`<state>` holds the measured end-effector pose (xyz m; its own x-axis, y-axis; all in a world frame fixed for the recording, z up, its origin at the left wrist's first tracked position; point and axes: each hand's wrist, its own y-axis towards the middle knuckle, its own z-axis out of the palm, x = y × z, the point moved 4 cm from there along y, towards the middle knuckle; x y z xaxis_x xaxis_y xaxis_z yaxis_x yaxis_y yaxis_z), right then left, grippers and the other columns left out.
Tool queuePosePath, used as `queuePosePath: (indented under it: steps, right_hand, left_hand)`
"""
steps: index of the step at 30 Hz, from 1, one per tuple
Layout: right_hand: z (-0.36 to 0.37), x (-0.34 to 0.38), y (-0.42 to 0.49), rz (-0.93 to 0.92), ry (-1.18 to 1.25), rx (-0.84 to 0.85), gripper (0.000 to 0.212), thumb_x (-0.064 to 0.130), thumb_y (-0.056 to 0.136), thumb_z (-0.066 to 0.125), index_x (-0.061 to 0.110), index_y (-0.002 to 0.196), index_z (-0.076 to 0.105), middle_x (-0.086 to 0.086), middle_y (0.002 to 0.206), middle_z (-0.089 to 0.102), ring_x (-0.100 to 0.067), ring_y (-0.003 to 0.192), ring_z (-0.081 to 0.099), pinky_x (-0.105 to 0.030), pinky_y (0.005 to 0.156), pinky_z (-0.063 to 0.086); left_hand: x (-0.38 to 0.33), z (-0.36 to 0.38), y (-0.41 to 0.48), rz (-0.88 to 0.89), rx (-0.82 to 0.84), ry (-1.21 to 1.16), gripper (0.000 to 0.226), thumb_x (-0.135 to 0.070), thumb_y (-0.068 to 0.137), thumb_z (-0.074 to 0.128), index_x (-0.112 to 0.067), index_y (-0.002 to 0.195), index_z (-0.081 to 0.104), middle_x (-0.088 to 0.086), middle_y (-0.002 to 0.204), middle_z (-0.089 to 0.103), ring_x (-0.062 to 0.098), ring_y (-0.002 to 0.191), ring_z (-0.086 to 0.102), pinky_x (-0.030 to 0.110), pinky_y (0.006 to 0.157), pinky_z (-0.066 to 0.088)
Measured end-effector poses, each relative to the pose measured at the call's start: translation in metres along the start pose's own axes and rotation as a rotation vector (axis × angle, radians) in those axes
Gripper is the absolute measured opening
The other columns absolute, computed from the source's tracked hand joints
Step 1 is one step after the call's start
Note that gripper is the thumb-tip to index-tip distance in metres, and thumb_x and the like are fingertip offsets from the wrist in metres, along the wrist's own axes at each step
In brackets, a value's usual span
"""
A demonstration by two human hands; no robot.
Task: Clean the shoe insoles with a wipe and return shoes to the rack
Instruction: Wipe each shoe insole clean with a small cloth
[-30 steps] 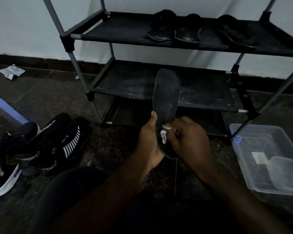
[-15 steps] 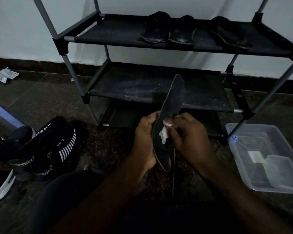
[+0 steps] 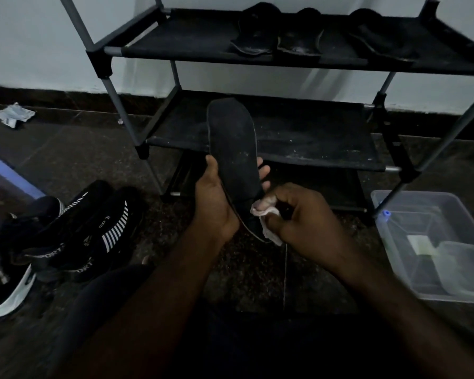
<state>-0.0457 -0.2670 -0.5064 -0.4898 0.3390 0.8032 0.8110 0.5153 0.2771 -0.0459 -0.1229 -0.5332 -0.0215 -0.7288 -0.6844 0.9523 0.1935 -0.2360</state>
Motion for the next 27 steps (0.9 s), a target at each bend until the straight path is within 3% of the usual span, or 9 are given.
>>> queuePosePath:
  steps: [3,7,10,13,16,21,25,27]
  right_hand:
    - [0.003,-0.001,-0.001,0.032,0.059,-0.067,0.025,-0.002,0.080,0.073,0.023,0.084,0.074,0.015,0.089,0.068,0.002,0.084,0.066,-0.007,0.074,0.046]
    - [0.010,-0.003,-0.001,0.118,0.206,-0.116,0.030,-0.003,0.081,0.072,0.027,0.083,0.073,0.009,0.095,0.073,-0.004,0.087,0.069,-0.021,0.079,0.055]
    - [0.012,0.003,-0.002,0.054,0.168,-0.191,0.030,-0.006,0.081,0.071,0.023,0.087,0.073,0.018,0.097,0.067,0.005,0.092,0.066,-0.011,0.082,0.050]
    - [0.011,0.003,-0.003,-0.053,-0.027,-0.223,0.024,-0.003,0.082,0.069,0.017,0.094,0.075,0.022,0.099,0.062,0.010,0.095,0.060,-0.004,0.084,0.044]
    - [0.012,0.003,-0.003,-0.078,-0.081,-0.190,0.022,0.001,0.084,0.068,0.017,0.097,0.075,0.013,0.102,0.064,0.004,0.097,0.061,-0.006,0.084,0.045]
    - [0.016,0.006,-0.003,0.021,0.174,-0.103,0.021,0.000,0.084,0.071,0.016,0.097,0.076,0.009,0.103,0.068,0.004,0.096,0.064,-0.006,0.078,0.047]
    - [0.018,0.010,-0.004,0.081,0.221,-0.014,0.017,-0.001,0.085,0.070,0.014,0.089,0.077,0.015,0.085,0.070,0.004,0.082,0.066,-0.009,0.073,0.049]
    - [0.019,0.015,-0.009,0.066,0.195,0.022,0.016,0.001,0.086,0.070,0.015,0.090,0.077,0.013,0.088,0.071,0.004,0.086,0.067,-0.012,0.078,0.051]
  left_hand:
    - [-0.003,0.001,-0.001,0.002,-0.009,-0.026,0.077,-0.063,0.097,0.020,-0.003,0.132,0.053,0.026,0.131,0.057,0.031,0.107,0.066,0.036,0.089,0.055]
    - [0.006,0.002,-0.002,-0.069,0.012,0.004,0.086,-0.071,0.092,0.018,-0.004,0.133,0.053,0.024,0.132,0.057,0.030,0.116,0.061,0.044,0.098,0.050]
    - [0.025,0.010,-0.016,-0.238,0.057,0.058,0.095,-0.076,0.087,0.019,0.002,0.125,0.055,0.023,0.132,0.057,0.031,0.117,0.058,0.046,0.097,0.047]
    - [0.027,0.012,-0.020,-0.241,0.065,0.075,0.095,-0.075,0.087,0.020,0.005,0.122,0.056,0.024,0.128,0.057,0.030,0.109,0.062,0.043,0.091,0.052]
    - [0.020,0.012,-0.019,-0.192,0.076,0.107,0.089,-0.071,0.086,0.029,0.006,0.116,0.061,0.020,0.104,0.070,0.028,0.096,0.069,0.041,0.088,0.052]
    - [0.021,0.010,-0.015,-0.165,0.045,0.109,0.074,-0.060,0.096,0.026,-0.007,0.089,0.077,0.010,0.089,0.075,0.018,0.081,0.074,0.036,0.080,0.052]
    - [0.019,0.010,-0.019,-0.181,-0.016,0.075,0.074,-0.064,0.093,0.030,-0.001,0.107,0.067,0.012,0.087,0.068,0.019,0.078,0.070,0.034,0.074,0.057]
    - [0.018,0.011,-0.026,-0.203,-0.031,0.044,0.076,-0.065,0.093,0.031,0.001,0.111,0.064,0.013,0.089,0.066,0.020,0.079,0.068,0.032,0.071,0.059]
